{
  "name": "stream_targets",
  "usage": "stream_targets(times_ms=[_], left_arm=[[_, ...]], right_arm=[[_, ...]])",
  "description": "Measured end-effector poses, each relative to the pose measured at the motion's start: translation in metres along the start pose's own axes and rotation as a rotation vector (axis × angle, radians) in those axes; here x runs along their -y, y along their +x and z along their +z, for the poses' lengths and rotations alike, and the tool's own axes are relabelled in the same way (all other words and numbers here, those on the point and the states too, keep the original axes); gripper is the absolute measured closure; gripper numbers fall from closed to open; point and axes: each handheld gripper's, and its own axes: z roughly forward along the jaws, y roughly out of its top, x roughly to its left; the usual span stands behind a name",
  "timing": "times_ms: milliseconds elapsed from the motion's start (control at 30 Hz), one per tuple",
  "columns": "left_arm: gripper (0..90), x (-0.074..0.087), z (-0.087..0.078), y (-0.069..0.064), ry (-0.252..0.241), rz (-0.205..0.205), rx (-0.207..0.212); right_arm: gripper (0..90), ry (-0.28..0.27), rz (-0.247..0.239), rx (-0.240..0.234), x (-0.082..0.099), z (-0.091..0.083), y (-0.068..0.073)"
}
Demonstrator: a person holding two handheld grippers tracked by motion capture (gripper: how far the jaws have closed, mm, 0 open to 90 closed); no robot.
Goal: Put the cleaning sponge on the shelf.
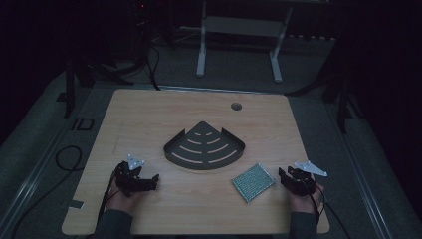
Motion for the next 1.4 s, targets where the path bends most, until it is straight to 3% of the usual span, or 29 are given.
stream_targets(times_ms=[367,433,567,633,900,1100,1267,1400], left_arm=[[3.0,0.000,0.000,0.000,0.000,-0.002,-0.001],[3.0,0.000,0.000,0.000,0.000,-0.002,-0.001],[3.0,0.000,0.000,0.000,0.000,-0.002,-0.001],[3.0,0.000,0.000,0.000,0.000,-0.002,-0.001],[3.0,0.000,0.000,0.000,-0.001,-0.002,-0.001],[3.0,0.000,0.000,0.000,0.000,-0.002,-0.002],[3.0,0.000,0.000,0.000,0.000,-0.002,-0.002],[3.0,0.000,0.000,0.000,0.000,-0.002,-0.002]], right_arm=[[63.4,0.010,-0.046,-0.057,0.002,-0.008,0.011],[67.1,0.006,-0.056,-0.079,0.004,-0.011,0.013],[84.9,-0.006,-0.114,-0.130,0.006,-0.019,0.021],[89.4,0.001,-0.130,-0.153,0.007,-0.020,0.026],[89.8,0.021,-0.254,-0.269,0.014,-0.025,0.058],[89.9,0.040,-0.322,-0.323,0.021,-0.029,0.080],[90.0,0.068,-0.362,-0.337,0.021,-0.022,0.093],[89.9,0.076,-0.366,-0.332,0.017,-0.017,0.099]])
